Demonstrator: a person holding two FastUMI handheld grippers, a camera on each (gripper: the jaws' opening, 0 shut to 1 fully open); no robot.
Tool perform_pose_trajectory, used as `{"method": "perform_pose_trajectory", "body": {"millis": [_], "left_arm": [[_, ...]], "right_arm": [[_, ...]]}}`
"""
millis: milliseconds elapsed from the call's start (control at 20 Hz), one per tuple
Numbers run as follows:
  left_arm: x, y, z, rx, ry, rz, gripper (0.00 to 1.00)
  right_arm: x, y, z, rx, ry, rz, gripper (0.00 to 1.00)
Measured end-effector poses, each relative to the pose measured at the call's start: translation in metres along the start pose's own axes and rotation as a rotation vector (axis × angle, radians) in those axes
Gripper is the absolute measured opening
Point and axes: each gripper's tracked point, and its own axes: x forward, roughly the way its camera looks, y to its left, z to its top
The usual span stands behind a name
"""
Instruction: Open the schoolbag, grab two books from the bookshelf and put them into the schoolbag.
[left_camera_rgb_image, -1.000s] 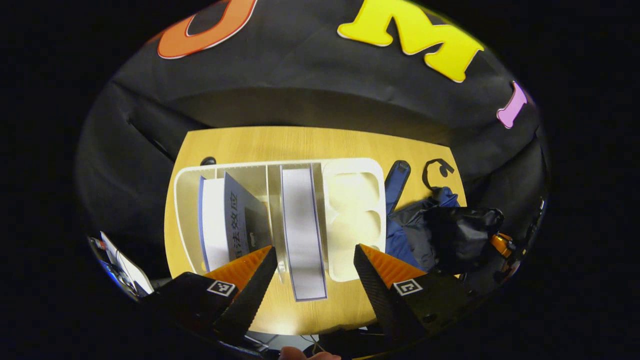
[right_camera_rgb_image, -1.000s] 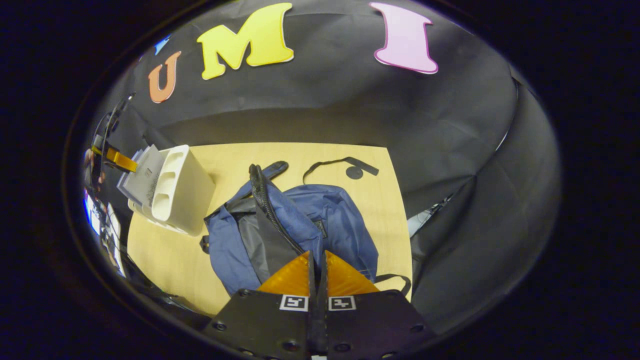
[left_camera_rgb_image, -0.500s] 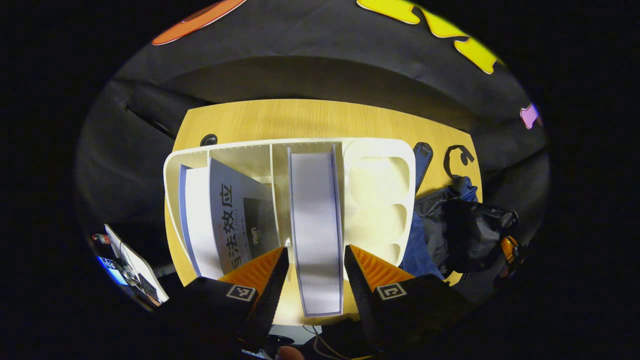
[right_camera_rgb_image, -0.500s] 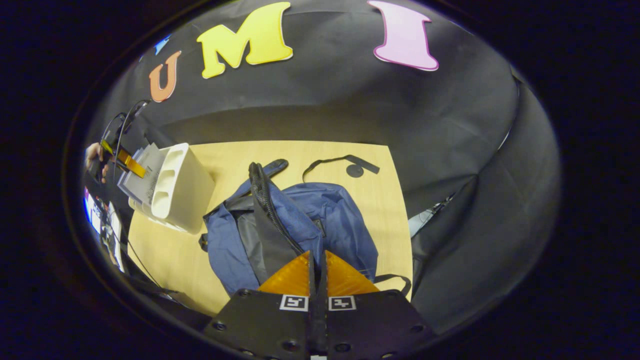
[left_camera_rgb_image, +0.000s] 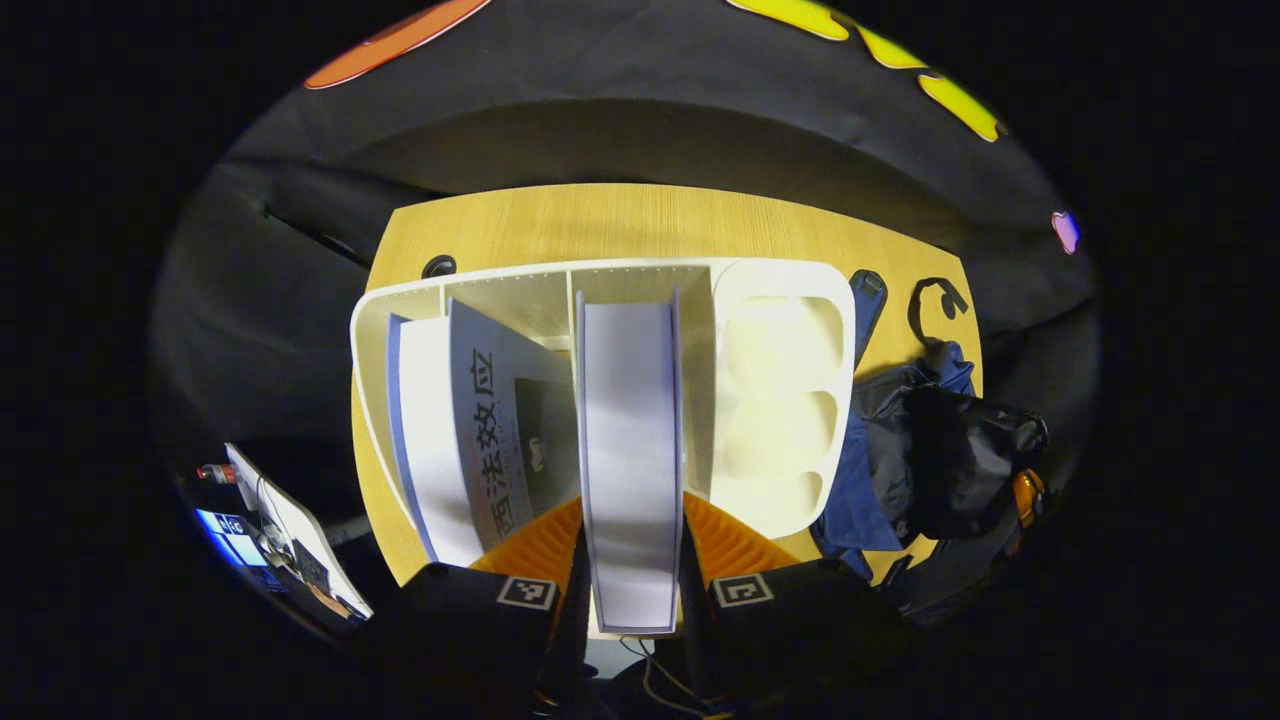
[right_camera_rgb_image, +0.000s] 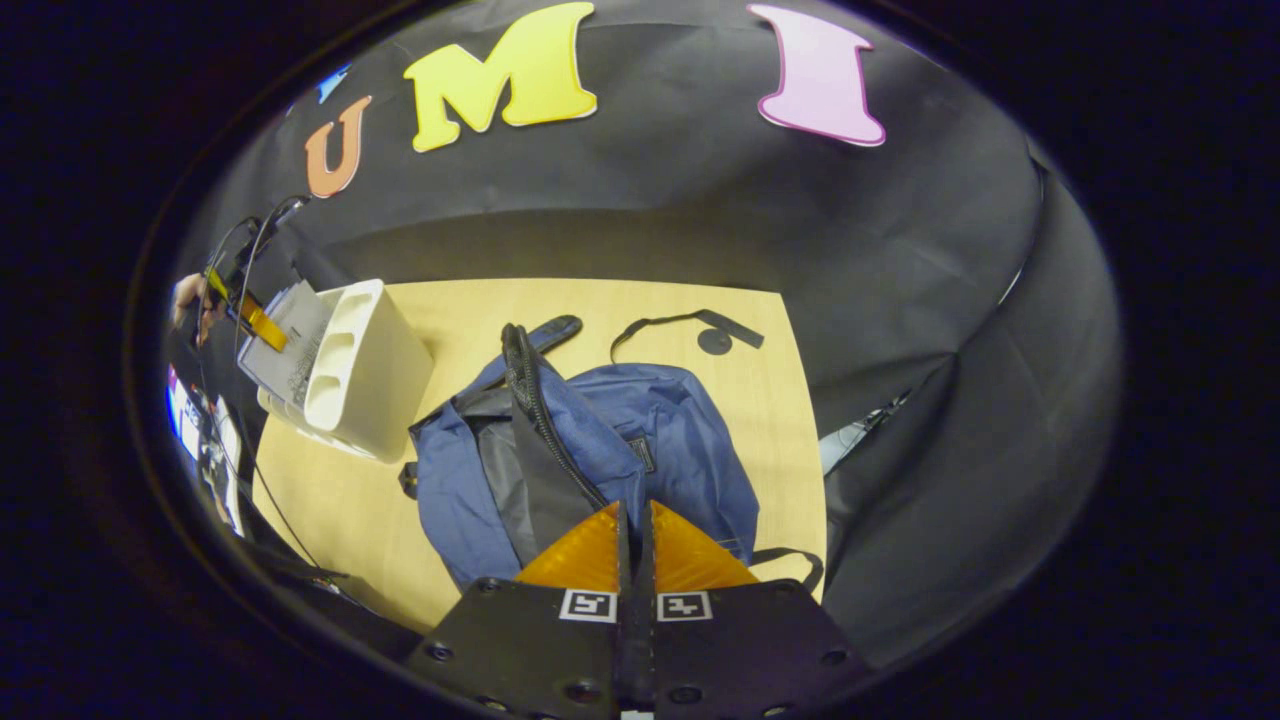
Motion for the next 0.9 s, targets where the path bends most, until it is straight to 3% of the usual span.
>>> {"method": "perform_pose_trajectory", "body": {"millis": [300,550,600,700,750,800,900], "left_arm": [[-0.062,0.016,-0.038,0.006,-0.039,-0.032,0.40],[-0.128,0.003,-0.065,-0.047,-0.124,-0.135,0.40],[-0.140,0.003,-0.071,-0.049,-0.150,-0.154,0.39],[-0.161,0.000,-0.078,-0.041,-0.198,-0.190,0.43],[-0.169,-0.003,-0.082,-0.037,-0.219,-0.206,0.39],[-0.176,-0.007,-0.085,-0.030,-0.237,-0.224,0.43],[-0.183,-0.022,-0.089,-0.016,-0.279,-0.278,0.38]], "right_arm": [[-0.005,0.006,-0.001,-0.024,-0.013,0.000,0.00],[-0.010,0.013,-0.005,-0.046,-0.019,0.003,0.03],[-0.010,0.014,-0.005,-0.049,-0.019,0.002,0.00],[-0.012,0.018,-0.004,-0.051,-0.022,0.002,0.00],[-0.014,0.019,-0.003,-0.054,-0.024,0.002,0.00],[-0.014,0.020,-0.005,-0.058,-0.021,0.002,0.00],[-0.016,0.023,-0.003,-0.050,-0.024,0.003,0.00]]}}
